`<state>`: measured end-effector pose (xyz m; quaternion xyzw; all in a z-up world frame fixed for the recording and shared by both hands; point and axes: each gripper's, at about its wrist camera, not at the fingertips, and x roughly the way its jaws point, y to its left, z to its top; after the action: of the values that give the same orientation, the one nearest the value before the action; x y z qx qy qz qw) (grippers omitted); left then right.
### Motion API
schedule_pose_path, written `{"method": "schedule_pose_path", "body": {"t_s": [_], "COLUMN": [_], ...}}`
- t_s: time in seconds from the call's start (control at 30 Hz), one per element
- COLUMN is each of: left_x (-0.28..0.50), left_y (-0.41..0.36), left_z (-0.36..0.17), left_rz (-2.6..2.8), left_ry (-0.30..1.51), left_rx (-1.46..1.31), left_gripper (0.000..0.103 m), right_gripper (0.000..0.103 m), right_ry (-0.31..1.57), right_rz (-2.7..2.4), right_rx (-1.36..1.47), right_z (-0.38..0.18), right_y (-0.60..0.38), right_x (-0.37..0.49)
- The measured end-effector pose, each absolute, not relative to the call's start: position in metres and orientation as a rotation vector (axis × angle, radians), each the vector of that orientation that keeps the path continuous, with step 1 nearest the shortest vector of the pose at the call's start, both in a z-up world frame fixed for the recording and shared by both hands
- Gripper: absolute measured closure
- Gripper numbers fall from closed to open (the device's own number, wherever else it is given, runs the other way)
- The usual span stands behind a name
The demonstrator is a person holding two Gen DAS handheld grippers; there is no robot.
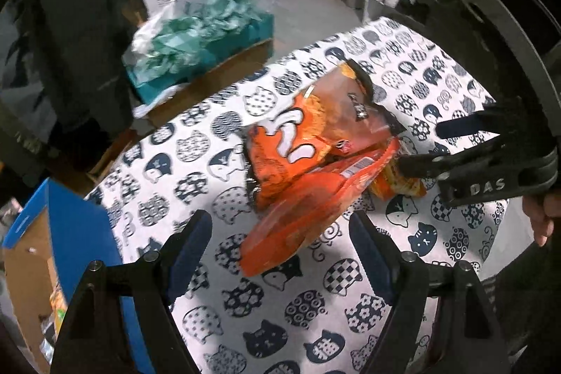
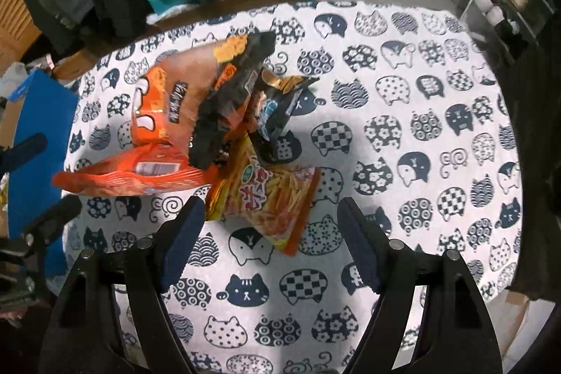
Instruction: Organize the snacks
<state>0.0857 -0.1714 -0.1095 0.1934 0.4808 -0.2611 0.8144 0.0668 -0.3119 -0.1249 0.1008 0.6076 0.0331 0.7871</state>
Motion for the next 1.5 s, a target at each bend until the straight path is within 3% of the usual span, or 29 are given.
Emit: {"method": "schedule_pose_path", "body": {"t_s": [0.33,0.37,0.43,0.5,0.63,0.73,0.9,1.37,1.5], "left_x": [0.094,0.095,0.1,0.105,0.107,0.104,0.091,0.048,0.047], "left_y": [-0.2,-0.199,-0.195,-0.19,-0.181,-0.173,-0.152,-0.103,-0.101], "left_z": [-0.141,-0.143,-0.148,-0.15,-0.147,-0.144,-0.144,-0.145,-0.149], "left_rz": [-0.619,-0.62,-0.619,-0.59,-0.591,-0.571,-0.526,-0.439,-0.399], "left_ry": [1.084,1.092,1.126,1.137,1.148,1.156,1.194,1.3,1.331], "left_rx": [0.509,0.5,0.467,0.441,0.379,0.337,0.252,0.064,0.045], "left_gripper": [0.023,0.027,0.05,0.059,0.066,0.071,0.073,0.076,0.057], "right_gripper": [0.026,0.026,0.026,0.026,0.026,0.032,0.047,0.048,0.042], "right_ry": [1.337,1.341,1.344,1.347,1.359,1.366,1.368,1.364,1.369], "right_rz": [0.111,0.111,0.112,0.121,0.137,0.143,0.144,0.107,0.111], "right_rx": [0.199,0.197,0.199,0.216,0.231,0.244,0.253,0.268,0.287], "right_z": [-0.154,-0.157,-0.161,-0.164,-0.168,-0.168,-0.161,-0.144,-0.141], "right_y": [-0.298,-0.297,-0.297,-0.297,-0.296,-0.297,-0.305,-0.313,-0.317], "right_x": [0.092,0.094,0.097,0.099,0.099,0.098,0.085,0.051,0.049]}}
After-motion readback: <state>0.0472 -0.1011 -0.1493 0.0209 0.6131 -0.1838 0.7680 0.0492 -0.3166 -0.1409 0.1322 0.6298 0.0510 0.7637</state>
